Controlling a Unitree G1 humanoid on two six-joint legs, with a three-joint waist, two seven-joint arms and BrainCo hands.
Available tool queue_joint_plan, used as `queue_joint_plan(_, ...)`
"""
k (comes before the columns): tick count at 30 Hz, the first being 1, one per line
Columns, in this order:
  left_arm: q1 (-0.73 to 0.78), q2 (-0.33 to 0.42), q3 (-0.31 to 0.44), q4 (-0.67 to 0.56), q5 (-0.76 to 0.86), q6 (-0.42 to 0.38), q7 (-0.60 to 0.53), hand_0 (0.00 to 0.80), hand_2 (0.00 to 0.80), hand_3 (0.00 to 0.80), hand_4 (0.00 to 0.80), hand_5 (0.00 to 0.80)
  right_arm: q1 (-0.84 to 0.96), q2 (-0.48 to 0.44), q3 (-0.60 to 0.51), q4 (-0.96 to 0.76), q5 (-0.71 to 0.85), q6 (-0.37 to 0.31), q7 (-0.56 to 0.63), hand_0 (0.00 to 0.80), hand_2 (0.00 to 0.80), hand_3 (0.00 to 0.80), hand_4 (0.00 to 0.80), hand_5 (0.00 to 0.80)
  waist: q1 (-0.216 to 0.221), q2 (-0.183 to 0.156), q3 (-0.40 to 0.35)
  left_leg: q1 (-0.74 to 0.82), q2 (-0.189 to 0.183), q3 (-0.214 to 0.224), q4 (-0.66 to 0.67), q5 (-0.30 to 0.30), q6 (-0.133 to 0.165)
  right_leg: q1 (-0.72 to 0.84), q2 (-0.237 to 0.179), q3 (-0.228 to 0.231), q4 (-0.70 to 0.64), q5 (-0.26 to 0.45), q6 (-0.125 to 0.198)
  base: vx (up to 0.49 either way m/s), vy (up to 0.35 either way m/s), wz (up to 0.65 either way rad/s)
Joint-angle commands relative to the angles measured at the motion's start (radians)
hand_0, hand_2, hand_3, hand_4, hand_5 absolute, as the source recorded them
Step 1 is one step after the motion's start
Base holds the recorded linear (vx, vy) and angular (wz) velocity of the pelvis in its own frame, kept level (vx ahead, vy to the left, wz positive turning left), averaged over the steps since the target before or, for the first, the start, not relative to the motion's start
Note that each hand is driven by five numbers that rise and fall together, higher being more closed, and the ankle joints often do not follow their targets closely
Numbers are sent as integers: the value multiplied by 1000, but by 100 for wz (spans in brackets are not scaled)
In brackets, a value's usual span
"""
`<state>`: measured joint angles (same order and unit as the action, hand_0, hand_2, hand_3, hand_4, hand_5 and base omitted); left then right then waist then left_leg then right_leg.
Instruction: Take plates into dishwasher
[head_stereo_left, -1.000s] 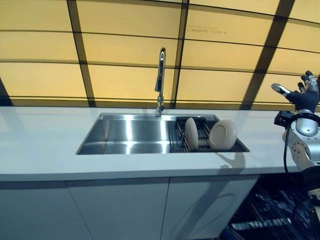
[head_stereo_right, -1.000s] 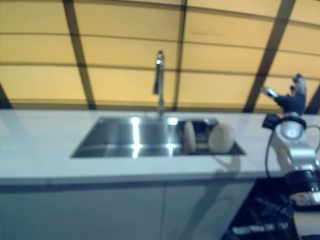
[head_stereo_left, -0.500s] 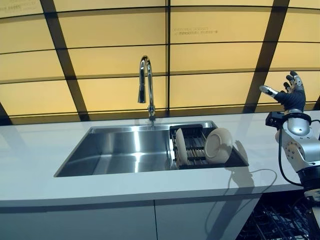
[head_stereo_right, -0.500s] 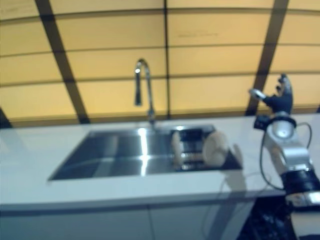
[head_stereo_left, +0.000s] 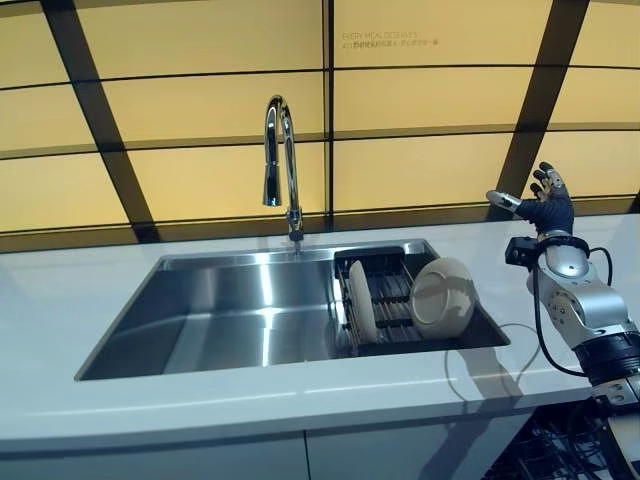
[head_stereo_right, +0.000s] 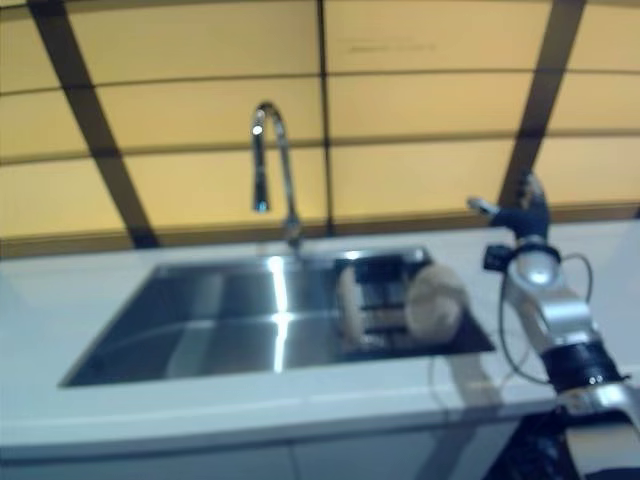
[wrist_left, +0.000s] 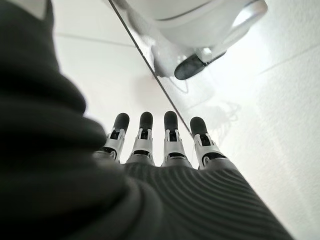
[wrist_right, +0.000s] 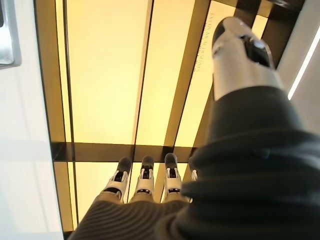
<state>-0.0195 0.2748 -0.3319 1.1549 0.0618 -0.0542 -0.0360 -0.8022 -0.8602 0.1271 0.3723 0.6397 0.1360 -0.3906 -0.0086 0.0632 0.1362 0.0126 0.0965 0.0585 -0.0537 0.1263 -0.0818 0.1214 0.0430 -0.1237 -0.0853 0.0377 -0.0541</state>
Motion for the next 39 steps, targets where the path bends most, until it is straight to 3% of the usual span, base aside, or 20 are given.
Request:
queue_joint_plan(1,-20,47,-28,27,-32,-20,24,0,0,0,0,0,-31,-24,-11,36,-10,-24,37,0,0,0,0,0,54,-102,-33,-67,-13,6,-28,3,-43,82,-85,-2,3,-73,101,253,259,-12)
queue_joint_plan(5,-22,46,-28,40,-29,-19,24,0,0,0,0,0,-18,-48,-25,60,-9,-36,40,0,0,0,0,0,63,-121,-30,-84,-22,17,10,-22,-25,98,-109,3,17,-85,118,235,255,1)
queue_joint_plan(7,-49,60,-20,47,-20,-4,20,0,0,0,0,0,13,-54,-55,61,-9,-56,31,0,0,0,0,0,67,-145,-21,-127,-50,33,106,-76,12,83,-164,5,77,-88,150,224,322,1)
queue_joint_plan(9,-58,71,-15,47,-13,0,13,0,0,0,0,0,49,-54,-80,52,-5,-70,38,0,0,0,0,0,68,-157,-21,-151,-67,40,151,-101,36,79,-190,14,106,-89,167,203,254,3)
queue_joint_plan(11,-63,87,-17,42,-24,13,16,0,0,0,0,0,103,-43,-109,26,2,-81,37,0,0,0,0,0,64,-170,-28,-147,-87,48,157,-113,65,42,-232,17,189,-15,186,216,262,-1)
queue_joint_plan(14,-58,106,-20,35,-38,14,25,0,0,0,0,0,161,-36,-149,18,2,-100,74,0,0,0,0,0,51,-142,-21,-78,-85,42,106,-116,90,-82,-275,2,409,101,185,205,253,-20)
queue_joint_plan(18,-48,138,-2,23,-54,35,41,0,0,0,0,0,122,-29,-136,60,-11,-116,86,0,0,0,0,0,44,-117,-11,7,-77,65,35,-122,86,-149,-233,-49,361,57,179,166,55,-42)
queue_joint_plan(19,-50,147,17,24,-49,41,39,0,0,0,0,0,90,-35,-123,74,-14,-111,83,0,0,0,0,0,40,-120,-8,32,-75,73,12,-124,76,-159,-193,-67,261,27,180,92,-88,-25)
queue_joint_plan(21,-51,149,29,28,-42,42,42,0,0,0,0,0,63,-48,-108,85,-3,-110,76,0,0,0,0,0,30,-128,-3,52,-77,70,-3,-134,71,-181,-162,-57,188,37,190,60,-141,-18)
queue_joint_plan(22,-50,148,40,22,-34,47,47,0,0,0,0,0,57,-56,-103,73,6,-103,67,0,0,0,0,0,19,-129,4,58,-78,60,-6,-138,72,-213,-149,-26,200,50,190,41,-170,-18)
queue_joint_plan(24,-48,141,50,22,-42,54,55,0,0,0,0,0,58,-62,-105,50,15,-89,42,0,0,0,0,0,18,-133,-2,58,-69,57,-17,-131,64,-176,-133,-24,150,19,178,38,-179,9)
queue_joint_plan(33,-42,59,9,28,-26,-7,32,0,0,0,0,0,32,-91,-86,56,4,-42,64,0,0,0,0,0,19,-156,-59,69,-64,71,-27,-129,40,-50,-110,-39,42,-10,151,63,-83,13)
queue_joint_plan(39,-46,59,-14,31,-19,-5,44,0,0,0,0,0,69,-87,-84,38,2,-5,98,0,0,0,0,0,13,-157,-60,74,-58,73,-34,-128,31,-31,-105,-47,27,-16,147,9,-19,-1)
